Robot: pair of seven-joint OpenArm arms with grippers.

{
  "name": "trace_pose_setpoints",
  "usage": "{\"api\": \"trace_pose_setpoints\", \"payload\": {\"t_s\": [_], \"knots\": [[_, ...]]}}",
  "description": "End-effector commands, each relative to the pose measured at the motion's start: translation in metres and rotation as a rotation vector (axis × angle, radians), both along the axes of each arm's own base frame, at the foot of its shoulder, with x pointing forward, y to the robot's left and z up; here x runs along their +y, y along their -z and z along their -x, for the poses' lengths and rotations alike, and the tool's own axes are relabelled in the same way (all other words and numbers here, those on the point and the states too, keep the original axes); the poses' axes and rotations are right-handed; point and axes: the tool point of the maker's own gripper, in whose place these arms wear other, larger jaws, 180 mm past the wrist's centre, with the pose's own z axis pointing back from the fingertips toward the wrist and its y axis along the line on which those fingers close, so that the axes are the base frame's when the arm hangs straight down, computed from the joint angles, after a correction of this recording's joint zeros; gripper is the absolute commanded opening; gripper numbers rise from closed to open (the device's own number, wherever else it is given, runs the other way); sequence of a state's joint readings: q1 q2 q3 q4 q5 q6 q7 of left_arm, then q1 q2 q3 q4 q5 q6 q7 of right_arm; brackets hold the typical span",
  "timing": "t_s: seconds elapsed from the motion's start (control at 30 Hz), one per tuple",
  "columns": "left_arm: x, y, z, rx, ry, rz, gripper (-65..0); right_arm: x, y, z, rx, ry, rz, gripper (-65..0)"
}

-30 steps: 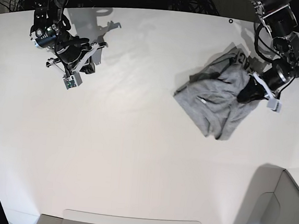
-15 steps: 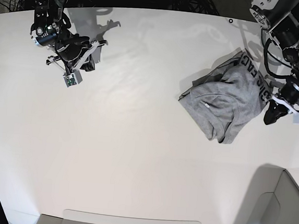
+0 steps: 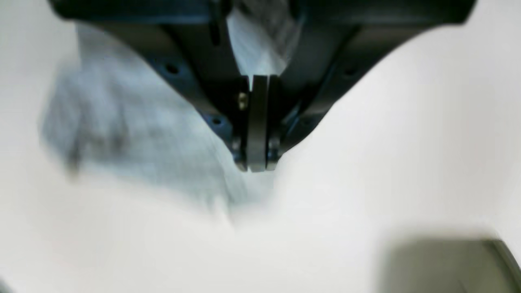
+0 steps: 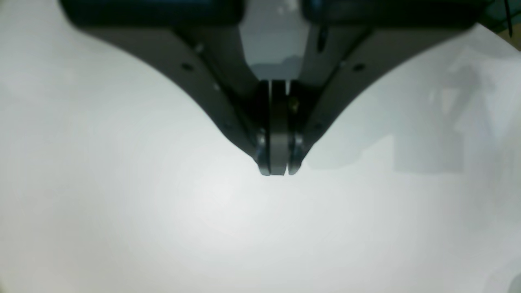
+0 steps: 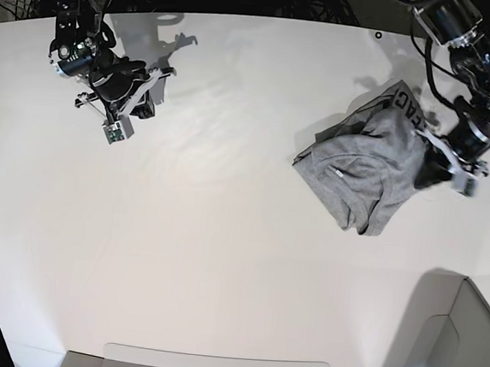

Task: Fold the T-shirt properly

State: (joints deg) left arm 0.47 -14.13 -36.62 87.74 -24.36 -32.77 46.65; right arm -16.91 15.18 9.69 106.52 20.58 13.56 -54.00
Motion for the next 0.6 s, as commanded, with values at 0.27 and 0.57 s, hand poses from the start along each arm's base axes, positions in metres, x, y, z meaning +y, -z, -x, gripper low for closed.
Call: {"api": "trace_pose_setpoints", "payload": {"t_s": [0.27,0.57], "knots": [[-0.121,-0.005,0.006,-0.070,0.446,-0.036,-65.0,-0.001,-0.009,-0.007,-0.042,-0.006,-0.001,-65.0],[-0.192,0.044,0.023,0.095,0.744,-0.079,-65.0,-0.001,-0.008,-0.005,-0.036,-0.005,0.002,-65.0]]}}
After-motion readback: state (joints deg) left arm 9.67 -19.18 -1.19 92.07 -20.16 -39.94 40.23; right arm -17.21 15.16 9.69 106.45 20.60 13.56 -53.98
